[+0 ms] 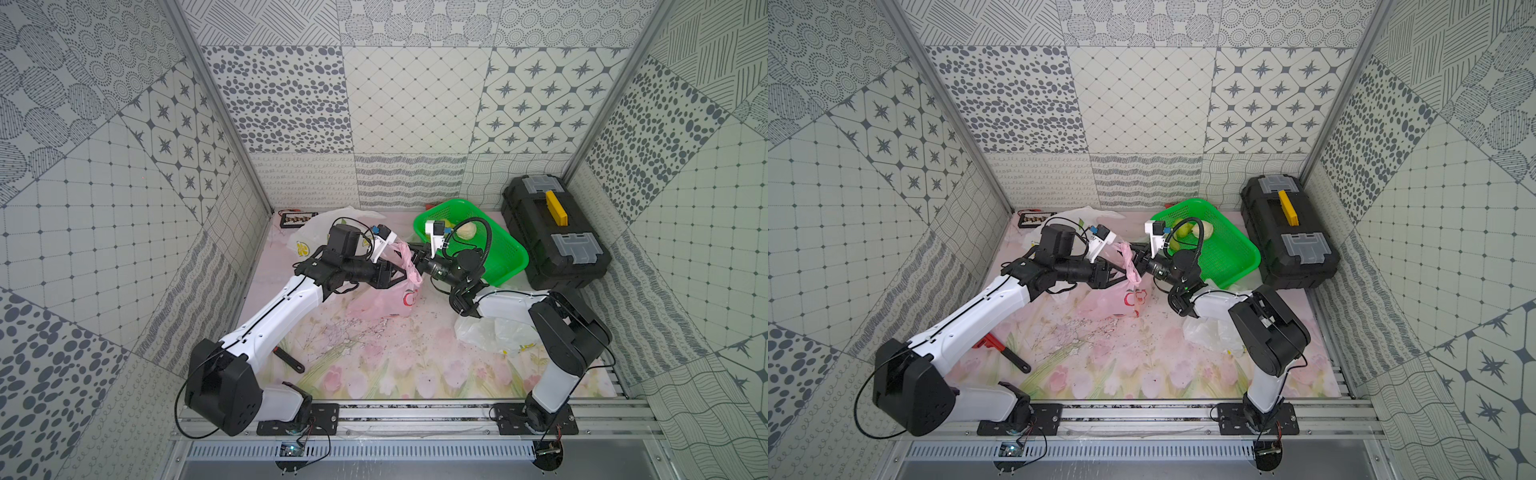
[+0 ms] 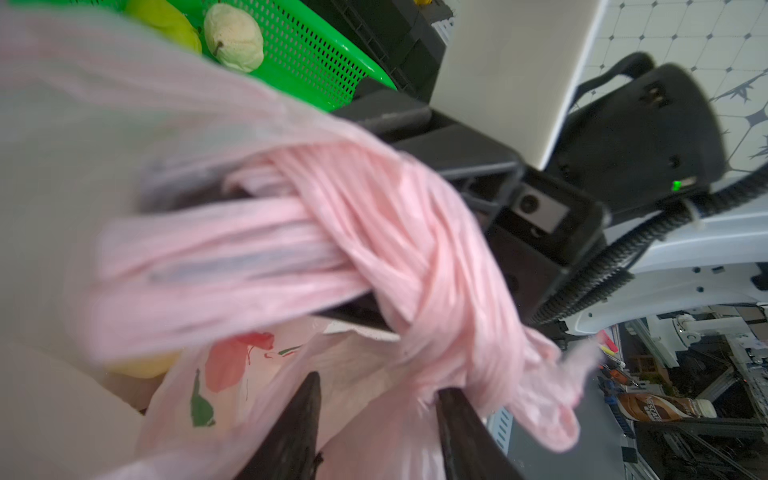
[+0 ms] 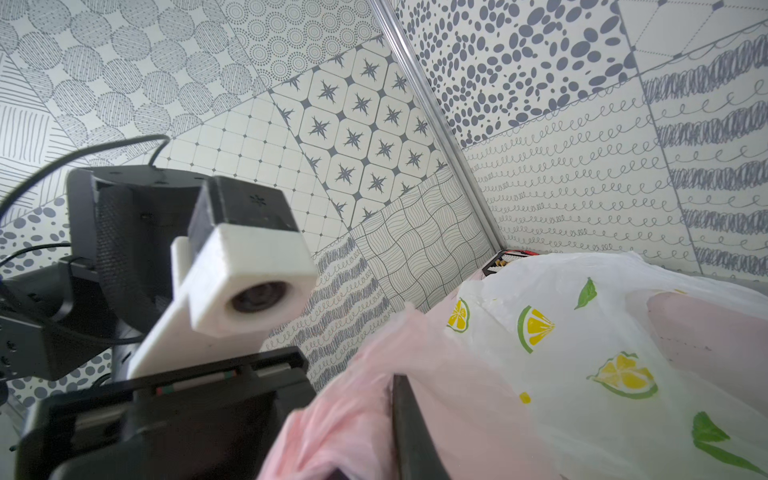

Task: Place the pears into plastic bags & tie knots
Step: Tie the plastic bag at the center of the board.

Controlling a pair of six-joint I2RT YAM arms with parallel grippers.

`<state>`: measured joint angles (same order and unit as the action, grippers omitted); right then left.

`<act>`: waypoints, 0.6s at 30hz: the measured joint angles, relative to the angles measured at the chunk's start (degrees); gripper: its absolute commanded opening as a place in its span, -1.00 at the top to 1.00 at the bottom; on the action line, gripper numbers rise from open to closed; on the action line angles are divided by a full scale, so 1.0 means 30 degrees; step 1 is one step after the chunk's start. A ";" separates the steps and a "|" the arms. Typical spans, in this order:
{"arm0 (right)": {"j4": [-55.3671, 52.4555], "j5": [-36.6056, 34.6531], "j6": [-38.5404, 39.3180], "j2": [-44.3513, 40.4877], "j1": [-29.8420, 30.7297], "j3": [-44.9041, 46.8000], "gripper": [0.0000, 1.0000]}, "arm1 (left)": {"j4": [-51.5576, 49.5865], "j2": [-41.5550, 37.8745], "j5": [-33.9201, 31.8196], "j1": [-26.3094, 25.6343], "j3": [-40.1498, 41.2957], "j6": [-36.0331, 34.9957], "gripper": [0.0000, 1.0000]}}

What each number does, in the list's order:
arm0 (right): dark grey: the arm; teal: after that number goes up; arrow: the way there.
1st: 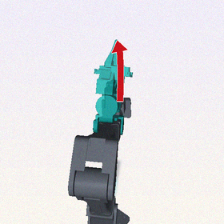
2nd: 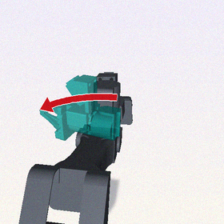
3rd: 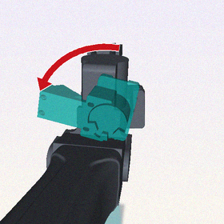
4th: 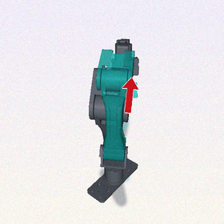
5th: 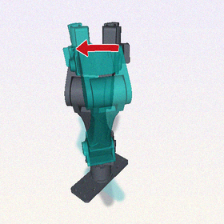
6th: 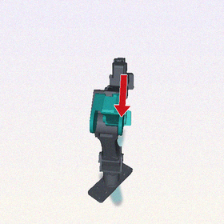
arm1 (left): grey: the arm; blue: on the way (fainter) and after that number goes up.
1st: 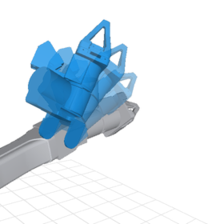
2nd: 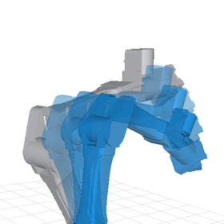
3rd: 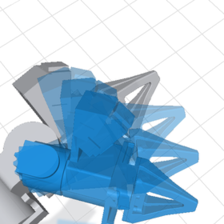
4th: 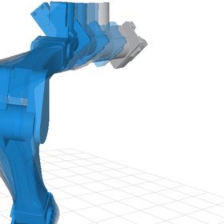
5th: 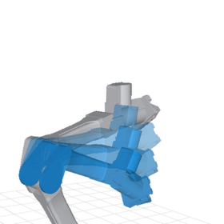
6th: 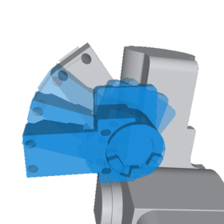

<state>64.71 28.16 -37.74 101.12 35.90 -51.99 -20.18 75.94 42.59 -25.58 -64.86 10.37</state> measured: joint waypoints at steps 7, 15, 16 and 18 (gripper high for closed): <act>0.0219 0.1661 -0.0867 0.0153 -0.0299 -0.0066 0.85 | -0.2710 -0.2506 0.0197 0.2069 -0.1056 -0.1290 0.24; -0.0459 0.3869 -0.1457 0.0153 -0.0291 -0.0823 0.86 | -0.4065 -0.0809 0.0299 0.2310 -0.3614 -0.3330 0.26; -0.0525 0.4029 -0.1537 0.0153 -0.0284 -0.0852 0.86 | -0.4095 -0.0605 0.0386 0.2310 -0.3781 -0.3555 0.22; -0.0612 0.4444 -0.1770 0.0153 -0.0277 -0.0918 0.87 | -0.4167 -0.0109 0.0648 0.2310 -0.4044 -0.4014 0.13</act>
<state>62.87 41.50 -43.05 101.58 35.07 -54.74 -32.69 75.61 44.53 -18.65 -76.99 -1.67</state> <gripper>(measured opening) 0.073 0.400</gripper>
